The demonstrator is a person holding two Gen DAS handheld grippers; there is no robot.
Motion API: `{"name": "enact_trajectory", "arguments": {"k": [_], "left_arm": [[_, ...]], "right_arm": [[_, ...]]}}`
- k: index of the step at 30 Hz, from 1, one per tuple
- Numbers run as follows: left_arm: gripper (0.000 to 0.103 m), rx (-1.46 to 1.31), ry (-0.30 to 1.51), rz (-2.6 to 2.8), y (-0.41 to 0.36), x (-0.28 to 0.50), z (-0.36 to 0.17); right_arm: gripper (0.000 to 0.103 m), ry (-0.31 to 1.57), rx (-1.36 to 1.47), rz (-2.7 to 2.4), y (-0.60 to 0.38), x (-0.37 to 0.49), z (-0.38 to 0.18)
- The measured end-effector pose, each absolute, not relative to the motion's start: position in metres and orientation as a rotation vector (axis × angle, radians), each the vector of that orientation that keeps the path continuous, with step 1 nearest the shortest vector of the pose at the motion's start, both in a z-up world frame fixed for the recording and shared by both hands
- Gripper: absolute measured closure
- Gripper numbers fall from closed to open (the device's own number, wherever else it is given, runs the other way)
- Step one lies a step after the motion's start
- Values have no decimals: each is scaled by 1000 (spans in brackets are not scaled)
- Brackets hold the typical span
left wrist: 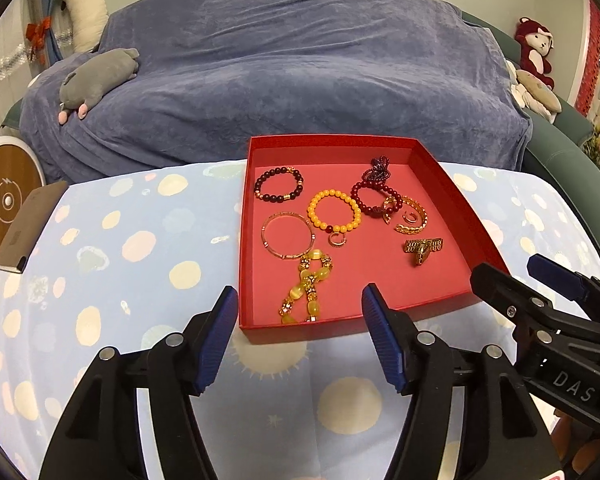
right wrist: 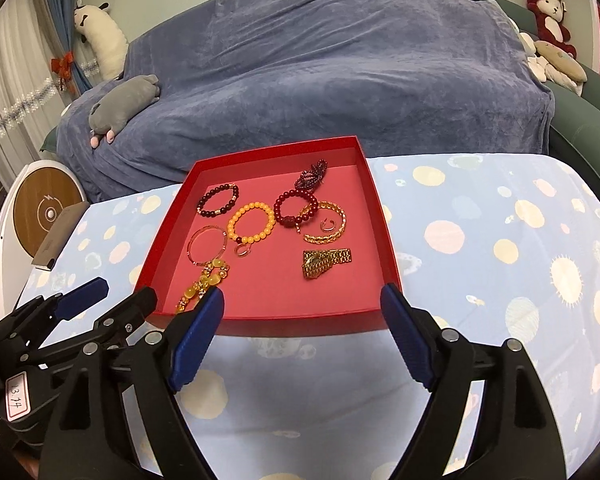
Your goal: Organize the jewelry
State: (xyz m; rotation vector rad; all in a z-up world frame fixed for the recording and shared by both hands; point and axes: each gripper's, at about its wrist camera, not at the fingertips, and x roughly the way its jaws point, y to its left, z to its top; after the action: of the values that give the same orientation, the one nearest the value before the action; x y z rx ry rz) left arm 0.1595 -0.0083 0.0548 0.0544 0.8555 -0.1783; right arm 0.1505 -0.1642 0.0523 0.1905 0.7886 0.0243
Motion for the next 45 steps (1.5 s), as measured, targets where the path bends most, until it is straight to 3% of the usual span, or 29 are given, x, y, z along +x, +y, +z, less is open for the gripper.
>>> {"name": "enact_trajectory", "arguments": {"k": [4, 18, 45], "left_arm": [[31, 12, 859, -143, 0, 155, 53], [25, 100, 811, -112, -6, 151, 55], [25, 94, 827, -105, -4, 151, 53]], "right_arm": [[14, 777, 192, 8, -163, 143, 53], [8, 780, 144, -10, -167, 144, 52], [8, 744, 109, -26, -163, 139, 54]]}}
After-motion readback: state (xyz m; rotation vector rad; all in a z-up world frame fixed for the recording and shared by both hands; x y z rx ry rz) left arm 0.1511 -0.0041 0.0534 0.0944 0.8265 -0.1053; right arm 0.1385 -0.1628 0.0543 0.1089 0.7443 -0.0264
